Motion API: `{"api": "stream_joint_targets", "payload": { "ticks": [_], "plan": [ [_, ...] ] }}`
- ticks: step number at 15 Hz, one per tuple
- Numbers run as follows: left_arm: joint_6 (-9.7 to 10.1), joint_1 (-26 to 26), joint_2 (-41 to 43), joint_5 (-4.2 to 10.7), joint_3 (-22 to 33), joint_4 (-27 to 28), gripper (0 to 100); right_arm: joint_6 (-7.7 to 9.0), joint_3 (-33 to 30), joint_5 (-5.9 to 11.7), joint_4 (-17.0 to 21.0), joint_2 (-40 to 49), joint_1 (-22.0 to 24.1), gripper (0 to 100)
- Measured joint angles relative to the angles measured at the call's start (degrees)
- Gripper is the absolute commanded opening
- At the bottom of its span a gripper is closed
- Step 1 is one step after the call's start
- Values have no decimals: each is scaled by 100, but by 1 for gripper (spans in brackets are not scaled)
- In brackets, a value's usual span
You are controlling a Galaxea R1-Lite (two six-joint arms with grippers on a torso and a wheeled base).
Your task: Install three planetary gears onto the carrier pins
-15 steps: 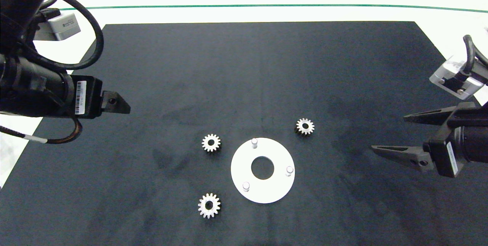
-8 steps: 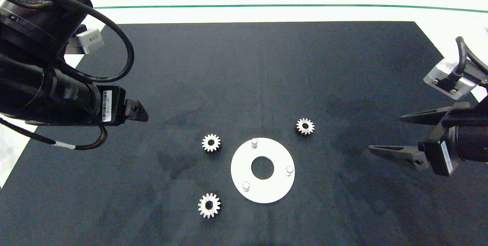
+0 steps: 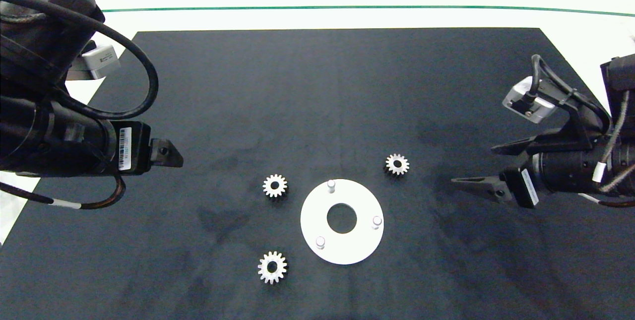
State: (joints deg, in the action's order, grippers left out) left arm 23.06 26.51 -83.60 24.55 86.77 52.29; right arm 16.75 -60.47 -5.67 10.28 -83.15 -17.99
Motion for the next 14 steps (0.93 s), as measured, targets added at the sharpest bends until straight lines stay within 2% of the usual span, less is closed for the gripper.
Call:
{"api": "stream_joint_targets", "payload": {
  "ticks": [1,2,9,14],
  "plan": [
    [190,-2,-7,22,-4,-4,100,2,-138,2,-6,-139,11,100],
    [271,-2,-22,35,-34,-4,100,2,-262,9,-5,-276,13,100],
    [271,-4,124,72,-315,-41,100,17,-653,44,-20,-973,-226,100],
    [258,-17,535,74,-769,-55,100,15,-1009,60,-24,-1381,-472,100]
  ]
}}
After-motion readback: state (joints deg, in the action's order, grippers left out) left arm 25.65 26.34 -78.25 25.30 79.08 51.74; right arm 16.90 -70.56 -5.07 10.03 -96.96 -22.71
